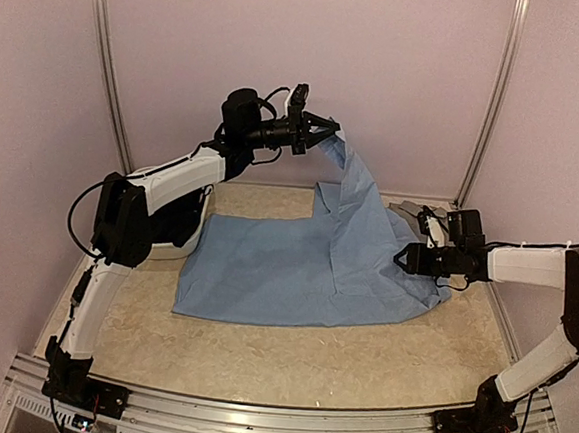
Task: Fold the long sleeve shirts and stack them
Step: Pass from the left arm to the right
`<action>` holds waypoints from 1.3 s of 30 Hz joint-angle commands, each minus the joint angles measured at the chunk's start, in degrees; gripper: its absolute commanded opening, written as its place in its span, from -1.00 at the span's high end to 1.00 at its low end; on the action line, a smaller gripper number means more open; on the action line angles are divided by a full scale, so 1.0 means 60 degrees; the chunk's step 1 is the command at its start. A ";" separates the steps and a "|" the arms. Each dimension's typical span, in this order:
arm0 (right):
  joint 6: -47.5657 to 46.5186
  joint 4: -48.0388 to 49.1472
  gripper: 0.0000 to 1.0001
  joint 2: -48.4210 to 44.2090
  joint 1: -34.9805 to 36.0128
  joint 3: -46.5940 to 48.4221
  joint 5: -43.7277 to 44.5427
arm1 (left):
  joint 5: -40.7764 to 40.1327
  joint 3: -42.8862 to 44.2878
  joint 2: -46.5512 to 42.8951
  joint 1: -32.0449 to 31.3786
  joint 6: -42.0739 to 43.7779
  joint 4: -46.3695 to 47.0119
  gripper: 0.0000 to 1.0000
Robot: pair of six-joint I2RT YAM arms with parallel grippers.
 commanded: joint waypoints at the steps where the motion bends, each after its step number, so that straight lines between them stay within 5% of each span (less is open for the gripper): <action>1: -0.0779 0.1375 -0.08 0.0482 -0.0764 -0.0027 -0.1798 | 0.0308 0.0145 -0.0289 0.0042 0.0249 -0.0015 1.00; 8: -0.1190 0.1743 -0.31 0.1633 -0.1696 0.0276 -0.4352 | 0.0419 0.0166 -0.0325 0.0042 0.0278 0.0036 1.00; 22: -0.0750 0.2572 -0.20 0.3314 -0.1996 0.0909 -0.6404 | 0.0698 0.0174 -0.0457 0.0042 0.0176 0.0216 1.00; 39: -0.0567 0.2742 0.95 0.3570 -0.2234 0.0924 -0.6905 | 0.0657 0.0161 -0.0413 0.0096 0.0273 0.0099 1.00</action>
